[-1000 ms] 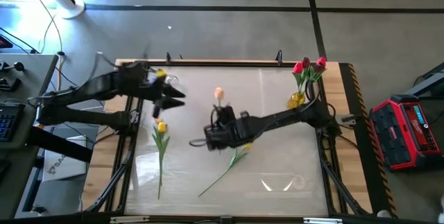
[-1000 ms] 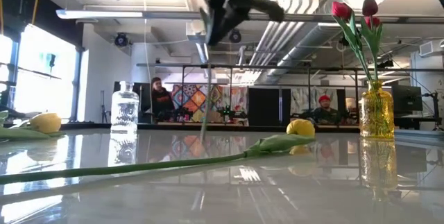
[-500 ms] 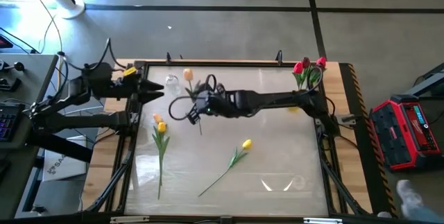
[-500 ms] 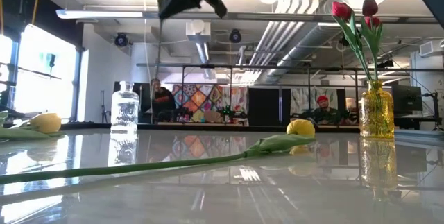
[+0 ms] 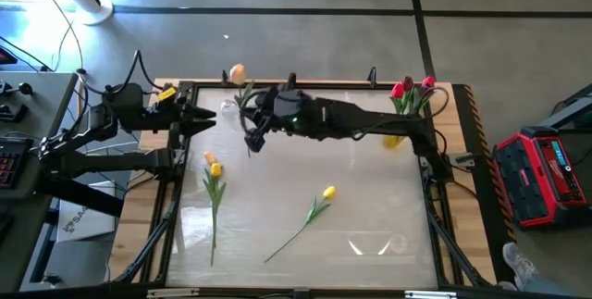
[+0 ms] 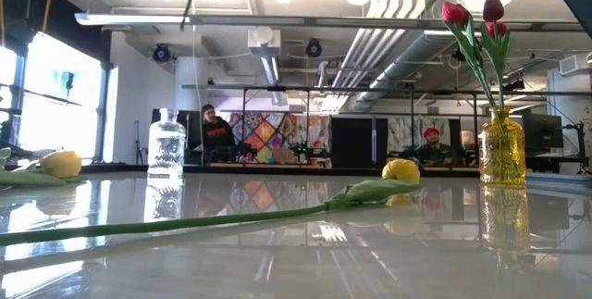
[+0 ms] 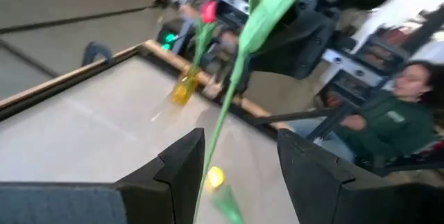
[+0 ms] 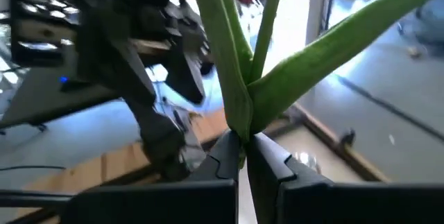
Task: Sort flowers into vase by color
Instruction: Put the bottom light pink tulip into the transparent vase
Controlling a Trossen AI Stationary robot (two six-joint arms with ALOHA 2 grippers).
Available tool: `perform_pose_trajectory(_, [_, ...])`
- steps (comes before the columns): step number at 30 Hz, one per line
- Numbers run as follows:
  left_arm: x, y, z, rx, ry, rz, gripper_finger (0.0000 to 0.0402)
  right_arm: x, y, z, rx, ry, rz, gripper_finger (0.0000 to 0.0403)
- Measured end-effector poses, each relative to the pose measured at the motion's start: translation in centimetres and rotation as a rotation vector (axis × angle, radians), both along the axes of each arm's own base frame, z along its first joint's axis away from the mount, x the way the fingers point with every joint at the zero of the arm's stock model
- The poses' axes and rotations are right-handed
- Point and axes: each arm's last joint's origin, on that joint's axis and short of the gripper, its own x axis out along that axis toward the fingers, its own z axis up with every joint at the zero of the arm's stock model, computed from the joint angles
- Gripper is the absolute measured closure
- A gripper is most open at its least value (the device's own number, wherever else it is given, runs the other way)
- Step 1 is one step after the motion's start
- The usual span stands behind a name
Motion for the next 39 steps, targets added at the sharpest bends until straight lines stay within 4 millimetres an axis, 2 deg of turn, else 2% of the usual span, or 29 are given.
perform_pose_trajectory(5, [1.2,-0.1,0.4,0.041,-0.035,-0.042,0.0229,-0.5,-0.8,1.2,-0.026,-0.041,0.068,0.0403])
perform_pose_trajectory(14, [5.1,0.1,0.4,0.153,-0.032,-0.082,0.0213,-0.7,-1.2,1.7,-0.019,-0.059,0.127,0.0403])
perform_pose_trajectory(21, [5.9,0.5,0.4,0.206,-0.035,-0.027,0.0212,-0.9,-0.7,1.9,-0.018,-0.066,0.129,0.0403])
perform_pose_trajectory(27, [6.3,0.5,0.5,0.268,-0.042,-0.045,0.0245,-1.8,-0.7,3.0,-0.019,-0.086,0.129,0.0403])
perform_pose_trajectory(39, [8.8,0.7,0.2,0.280,-0.066,-0.129,0.0340,-2.1,-0.3,3.2,0.002,-0.086,0.136,0.0403])
